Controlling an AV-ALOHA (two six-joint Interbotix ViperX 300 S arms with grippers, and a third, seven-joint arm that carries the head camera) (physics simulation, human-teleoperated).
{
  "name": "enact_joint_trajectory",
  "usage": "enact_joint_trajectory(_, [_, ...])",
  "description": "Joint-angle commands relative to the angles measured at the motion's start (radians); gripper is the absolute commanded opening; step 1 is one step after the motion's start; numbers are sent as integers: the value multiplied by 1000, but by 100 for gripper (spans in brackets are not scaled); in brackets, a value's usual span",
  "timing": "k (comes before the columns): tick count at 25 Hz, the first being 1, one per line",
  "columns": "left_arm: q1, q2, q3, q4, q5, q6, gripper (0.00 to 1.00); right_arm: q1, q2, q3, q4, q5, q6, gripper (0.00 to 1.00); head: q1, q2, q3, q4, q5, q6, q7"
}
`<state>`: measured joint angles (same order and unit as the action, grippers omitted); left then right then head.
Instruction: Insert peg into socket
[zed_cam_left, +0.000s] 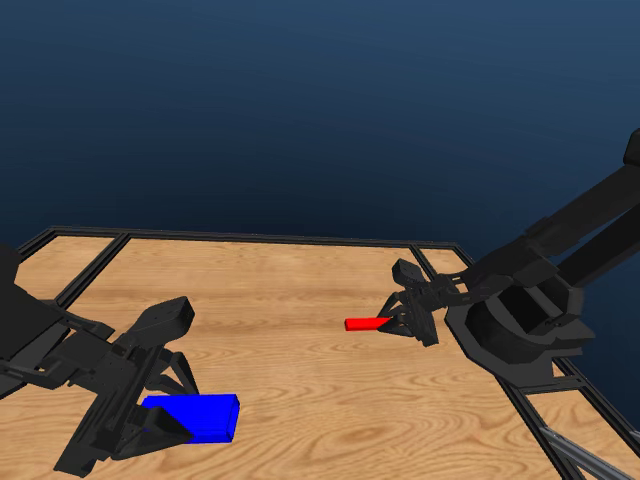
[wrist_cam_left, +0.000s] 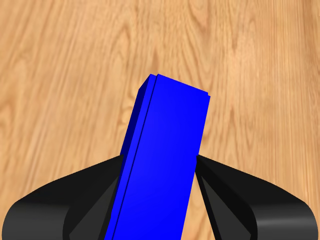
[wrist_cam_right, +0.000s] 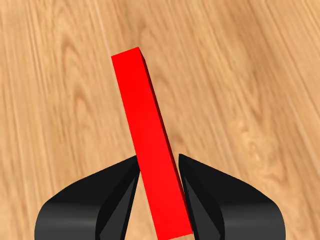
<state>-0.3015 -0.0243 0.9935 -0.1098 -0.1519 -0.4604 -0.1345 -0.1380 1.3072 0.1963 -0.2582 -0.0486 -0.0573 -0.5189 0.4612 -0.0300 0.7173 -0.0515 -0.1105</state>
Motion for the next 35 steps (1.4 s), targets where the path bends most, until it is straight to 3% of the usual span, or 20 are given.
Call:
enact_joint_trajectory(1, [7,-48,-29,3,-4,36,0,53,-57,-78,-18,96,-16,0,0,-13,-13,2,-4,9,9])
enact_joint_trajectory(2, [15,-53,-32,9,31,39,0,50,-100,-96,-30,99,15,0,0,-17,-12,2,2,9,12])
enact_joint_trajectory(6, [21,-102,-69,38,109,36,0,84,-168,-196,-70,228,84,0,5,-32,-5,6,7,18,24])
enact_joint_trajectory(7, [20,-98,-86,66,185,-2,0,96,-176,-224,-87,271,110,0,7,-35,-3,7,10,20,29])
enact_joint_trajectory(8, [18,-137,-90,121,227,-39,0,114,-178,-239,-116,315,149,0,9,-38,-1,8,11,23,32])
enact_joint_trajectory(9, [24,-147,-92,129,256,-48,0,128,-205,-275,-146,336,166,0,11,-40,0,9,12,25,35])
enact_joint_trajectory(11, [7,-177,-112,193,354,-95,0,154,-201,-335,-216,454,277,0,19,-43,3,12,15,29,42])
enact_joint_trajectory(12, [5,-213,-134,229,350,-130,0,186,-175,-372,-260,536,335,0,24,-43,4,14,17,31,46])
enact_joint_trajectory(13, [0,-209,-125,260,404,-157,0,196,-192,-405,-292,551,405,0,27,-44,5,15,19,33,49])
enact_joint_trajectory(14, [-3,-246,-138,306,451,-198,0,226,-159,-443,-323,601,435,0,33,-44,7,18,24,37,53])
enact_joint_trajectory(15, [-13,-260,-165,342,482,-241,0,252,-162,-488,-376,643,507,0,38,-43,8,20,27,39,58])
enact_joint_trajectory(16, [-17,-266,-149,377,518,-279,0,277,-140,-520,-414,707,568,0,42,-43,9,21,33,40,60])
enact_joint_trajectory(18, [-20,-304,-171,443,585,-332,0,323,-98,-582,-481,786,677,0,51,-41,13,24,43,41,67])
enact_joint_trajectory(19, [-39,-317,-200,486,626,-384,0,342,-86,-608,-512,824,725,0,54,-41,14,25,48,43,68])
enact_joint_trajectory(21, [-33,-323,-189,547,691,-434,0,382,-44,-666,-567,898,803,0,64,-39,17,29,59,47,75])
enact_joint_trajectory(24, [-70,-333,-204,619,754,-523,0,421,0,-731,-623,954,879,0,72,-37,20,33,68,53,82])
enact_joint_trajectory(26, [-84,-344,-232,657,784,-567,0,428,23,-771,-659,1000,888,0,76,-36,21,35,72,57,85])
enact_joint_trajectory(31, [-123,-328,-223,724,843,-666,0,447,59,-873,-698,1043,883,0,82,-33,26,40,76,70,90])
enact_joint_trajectory(32, [-123,-337,-251,740,855,-684,0,451,62,-893,-709,1062,892,0,82,-33,27,40,75,72,89])
enact_joint_trajectory(35, [-144,-332,-226,763,862,-727,0,450,87,-927,-720,1073,880,0,82,-32,27,40,74,73,85])
